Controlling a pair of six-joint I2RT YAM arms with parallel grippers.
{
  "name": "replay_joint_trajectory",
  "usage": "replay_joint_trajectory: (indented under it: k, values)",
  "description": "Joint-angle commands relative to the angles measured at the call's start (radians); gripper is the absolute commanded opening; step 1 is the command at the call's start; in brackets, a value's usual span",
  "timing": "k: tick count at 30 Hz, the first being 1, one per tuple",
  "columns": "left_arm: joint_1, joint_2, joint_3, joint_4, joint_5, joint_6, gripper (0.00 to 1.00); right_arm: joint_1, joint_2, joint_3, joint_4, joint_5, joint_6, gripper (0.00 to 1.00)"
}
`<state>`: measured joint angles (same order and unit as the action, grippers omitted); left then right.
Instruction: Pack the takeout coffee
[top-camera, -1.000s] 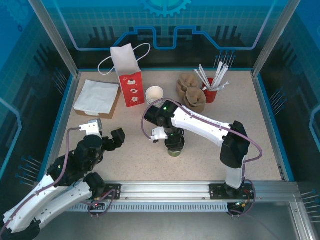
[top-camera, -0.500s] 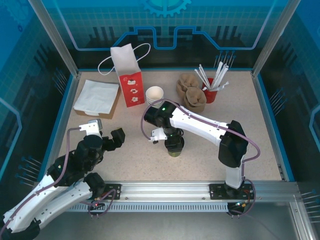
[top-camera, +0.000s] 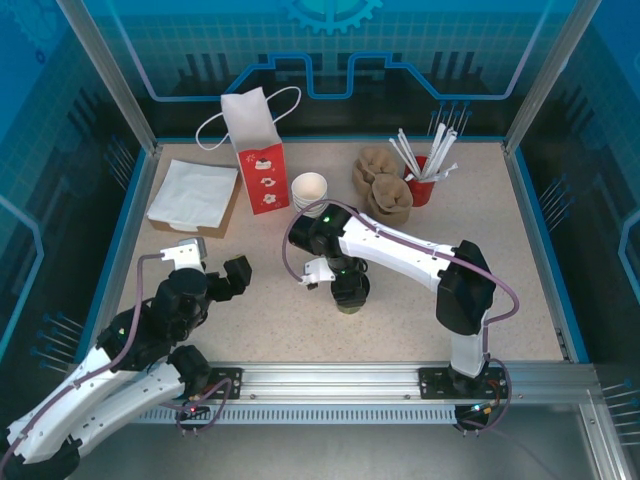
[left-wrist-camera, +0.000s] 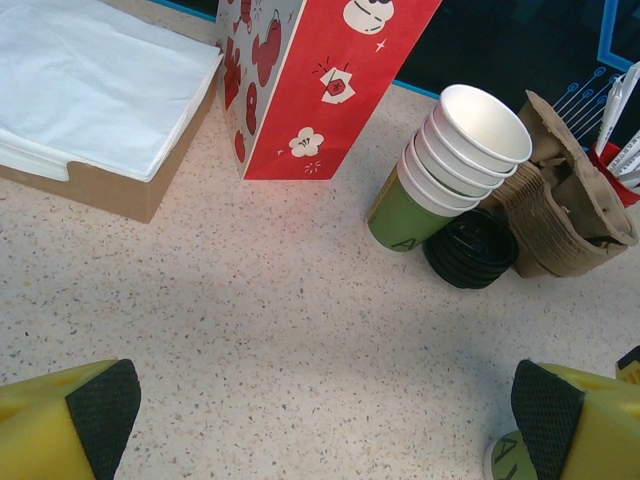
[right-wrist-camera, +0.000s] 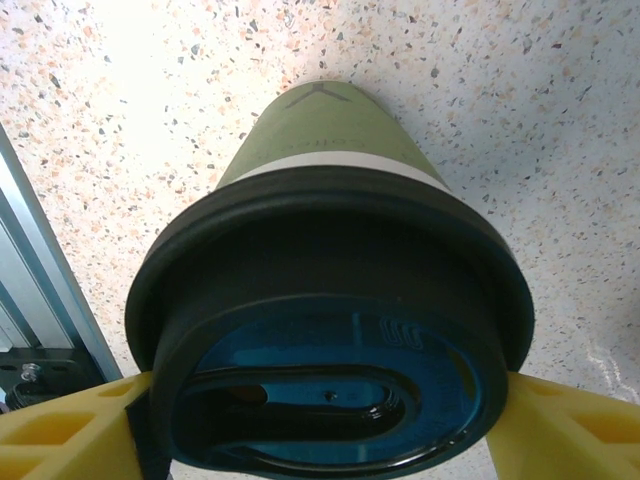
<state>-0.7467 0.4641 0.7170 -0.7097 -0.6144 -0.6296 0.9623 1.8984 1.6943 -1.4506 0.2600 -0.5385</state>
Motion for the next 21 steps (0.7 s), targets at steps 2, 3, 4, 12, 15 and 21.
replay_joint_trajectory:
  k: [2,3,4,12,15,21]
  values:
    - [0.004,0.008,0.006,0.018,-0.018,0.011,0.99,0.013,-0.01,-0.013,-0.018,-0.014,-0.009,0.85]
    - [0.003,0.01,0.007,0.019,-0.019,0.011,0.99,0.013,-0.014,-0.011,-0.017,-0.015,-0.008,0.87]
    - [0.004,0.01,0.005,0.018,-0.018,0.011,0.99,0.013,-0.02,-0.011,-0.017,-0.015,-0.009,0.89]
    - [0.004,0.018,0.001,0.025,0.014,-0.007,0.99,0.009,-0.083,-0.001,-0.016,-0.043,0.002,1.0]
    - [0.004,0.029,-0.009,0.044,0.057,-0.026,0.99,-0.001,-0.126,0.011,-0.011,-0.068,0.011,1.0]
    - [0.004,0.1,-0.031,0.152,0.235,-0.06,0.97,-0.109,-0.272,-0.008,0.072,-0.164,0.1,1.0]
